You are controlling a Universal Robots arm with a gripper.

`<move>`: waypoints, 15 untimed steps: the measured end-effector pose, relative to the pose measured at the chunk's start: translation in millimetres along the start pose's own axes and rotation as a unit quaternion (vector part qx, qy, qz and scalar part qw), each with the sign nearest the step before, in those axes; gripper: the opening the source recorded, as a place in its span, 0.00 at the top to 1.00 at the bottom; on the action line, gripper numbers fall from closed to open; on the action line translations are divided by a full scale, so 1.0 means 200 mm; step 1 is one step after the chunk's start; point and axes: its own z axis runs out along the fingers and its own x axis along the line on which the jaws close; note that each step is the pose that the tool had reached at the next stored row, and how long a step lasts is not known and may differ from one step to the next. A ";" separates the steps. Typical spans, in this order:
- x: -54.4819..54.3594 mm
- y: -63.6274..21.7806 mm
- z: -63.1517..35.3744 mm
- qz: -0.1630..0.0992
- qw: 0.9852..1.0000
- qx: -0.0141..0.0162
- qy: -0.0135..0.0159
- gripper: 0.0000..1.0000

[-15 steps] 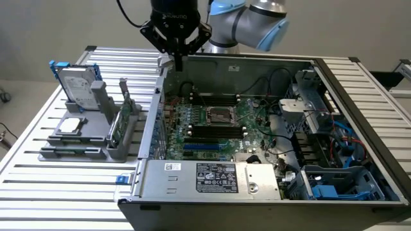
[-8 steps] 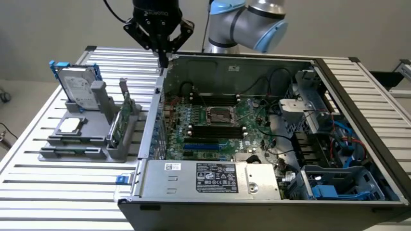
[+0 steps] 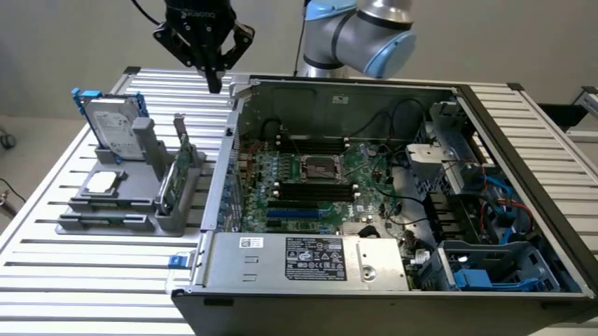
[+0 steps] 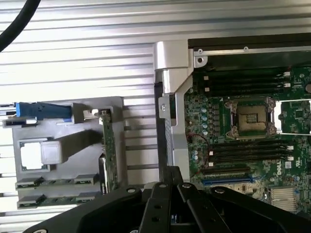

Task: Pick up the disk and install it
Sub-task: 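Reach for the disk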

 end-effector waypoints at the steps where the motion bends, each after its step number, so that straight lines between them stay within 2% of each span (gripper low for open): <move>1: 0.02 0.003 0.000 0.000 1.000 0.000 0.000 0.89; 15: 0.34 0.014 -0.005 0.000 1.000 0.000 0.000 0.89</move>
